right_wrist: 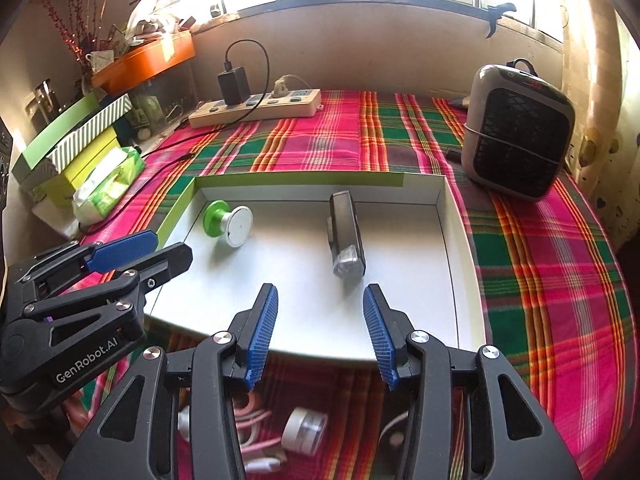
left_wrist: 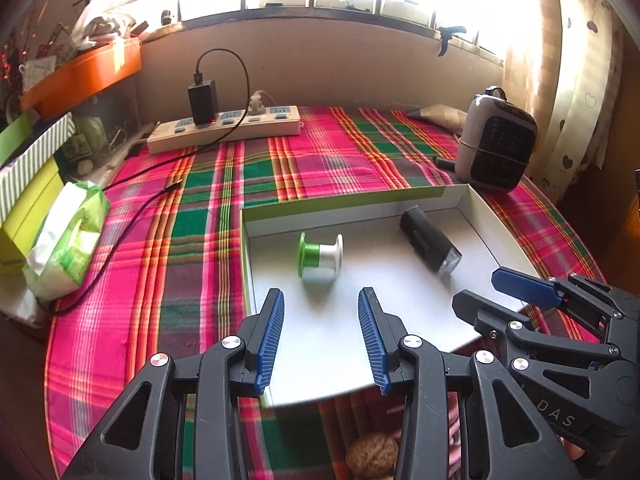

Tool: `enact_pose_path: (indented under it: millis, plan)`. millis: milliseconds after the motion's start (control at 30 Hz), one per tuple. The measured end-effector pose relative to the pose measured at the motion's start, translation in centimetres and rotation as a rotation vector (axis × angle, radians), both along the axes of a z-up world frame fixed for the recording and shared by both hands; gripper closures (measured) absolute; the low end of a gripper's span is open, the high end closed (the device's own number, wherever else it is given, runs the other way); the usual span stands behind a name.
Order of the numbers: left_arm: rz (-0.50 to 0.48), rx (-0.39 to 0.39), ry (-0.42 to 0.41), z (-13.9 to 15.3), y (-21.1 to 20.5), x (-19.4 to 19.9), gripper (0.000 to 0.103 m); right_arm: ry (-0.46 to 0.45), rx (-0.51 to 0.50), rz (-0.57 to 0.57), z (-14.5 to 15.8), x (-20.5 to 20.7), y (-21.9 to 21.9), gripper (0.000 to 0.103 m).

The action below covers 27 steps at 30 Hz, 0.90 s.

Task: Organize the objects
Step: 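Withdraw both tools from the box back toward the remaining items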

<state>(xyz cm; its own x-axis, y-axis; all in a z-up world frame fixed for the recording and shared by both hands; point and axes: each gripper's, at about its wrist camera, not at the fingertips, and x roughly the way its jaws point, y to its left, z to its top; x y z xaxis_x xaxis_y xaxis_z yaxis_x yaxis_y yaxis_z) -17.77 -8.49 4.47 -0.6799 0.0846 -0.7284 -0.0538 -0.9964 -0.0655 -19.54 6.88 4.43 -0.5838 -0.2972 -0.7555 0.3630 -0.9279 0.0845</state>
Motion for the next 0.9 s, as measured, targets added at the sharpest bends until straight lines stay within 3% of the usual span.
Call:
enact_pose_path:
  millis: [900]
  plan:
    - [-0.063, 0.087, -0.006, -1.1, -1.3, 8.0, 0.065, 0.04, -0.012, -0.014, -0.4, 5.8, 3.3, 0.056]
